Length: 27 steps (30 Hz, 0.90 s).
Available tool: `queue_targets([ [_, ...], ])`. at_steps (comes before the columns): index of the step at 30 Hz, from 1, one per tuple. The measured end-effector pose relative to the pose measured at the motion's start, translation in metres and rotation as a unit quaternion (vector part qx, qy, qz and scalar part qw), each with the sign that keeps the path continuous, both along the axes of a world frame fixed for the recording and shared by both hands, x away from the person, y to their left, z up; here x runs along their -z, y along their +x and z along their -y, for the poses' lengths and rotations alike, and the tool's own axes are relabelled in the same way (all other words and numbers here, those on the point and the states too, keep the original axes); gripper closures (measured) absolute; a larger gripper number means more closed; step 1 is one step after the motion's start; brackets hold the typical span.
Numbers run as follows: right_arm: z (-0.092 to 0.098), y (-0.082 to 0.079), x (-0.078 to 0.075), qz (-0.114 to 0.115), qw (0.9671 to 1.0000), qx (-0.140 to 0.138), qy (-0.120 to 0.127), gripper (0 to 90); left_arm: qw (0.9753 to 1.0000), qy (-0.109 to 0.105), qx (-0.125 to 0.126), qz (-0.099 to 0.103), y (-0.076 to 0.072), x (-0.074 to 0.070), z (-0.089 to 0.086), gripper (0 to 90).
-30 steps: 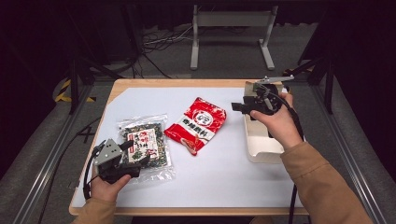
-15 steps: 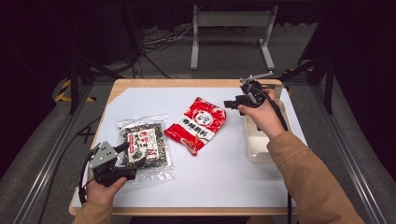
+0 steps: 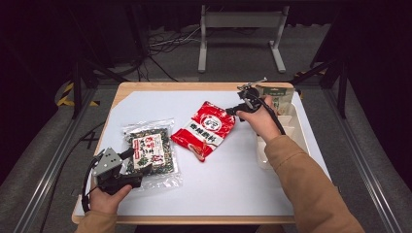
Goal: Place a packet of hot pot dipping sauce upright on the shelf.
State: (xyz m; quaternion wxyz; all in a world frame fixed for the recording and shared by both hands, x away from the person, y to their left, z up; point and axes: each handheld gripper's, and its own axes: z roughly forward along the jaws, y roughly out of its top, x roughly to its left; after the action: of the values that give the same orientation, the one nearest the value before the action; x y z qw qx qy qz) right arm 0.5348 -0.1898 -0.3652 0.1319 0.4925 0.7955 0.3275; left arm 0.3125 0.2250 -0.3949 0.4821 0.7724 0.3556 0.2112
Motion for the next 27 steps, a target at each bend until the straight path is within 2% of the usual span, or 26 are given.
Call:
queue_targets([
  [5,-0.004,0.005,0.011,-0.014,0.9999,0.005,-0.007,36.5,1.0000,0.000,-0.002,0.001,0.000,0.000,0.000,19.7],
  [11,-0.007,0.009,0.021,-0.020,0.9996,0.013,-0.012,36.4,1.0000,-0.001,-0.002,-0.001,0.000,0.000,0.001,19.7],
  [18,-0.013,0.013,0.032,-0.035,0.9992,0.017,-0.010,35.9,1.0000,0.001,-0.001,0.001,0.000,0.000,0.000,19.7],
  [24,-0.017,0.015,0.038,-0.048,0.9986,0.020,-0.002,34.9,1.0000,-0.001,-0.001,-0.001,0.000,0.001,0.000,19.7],
  [27,-0.017,0.018,0.041,-0.061,0.9978,0.025,0.008,34.7,1.0000,-0.001,-0.001,-0.001,0.000,0.001,0.000,19.7],
])
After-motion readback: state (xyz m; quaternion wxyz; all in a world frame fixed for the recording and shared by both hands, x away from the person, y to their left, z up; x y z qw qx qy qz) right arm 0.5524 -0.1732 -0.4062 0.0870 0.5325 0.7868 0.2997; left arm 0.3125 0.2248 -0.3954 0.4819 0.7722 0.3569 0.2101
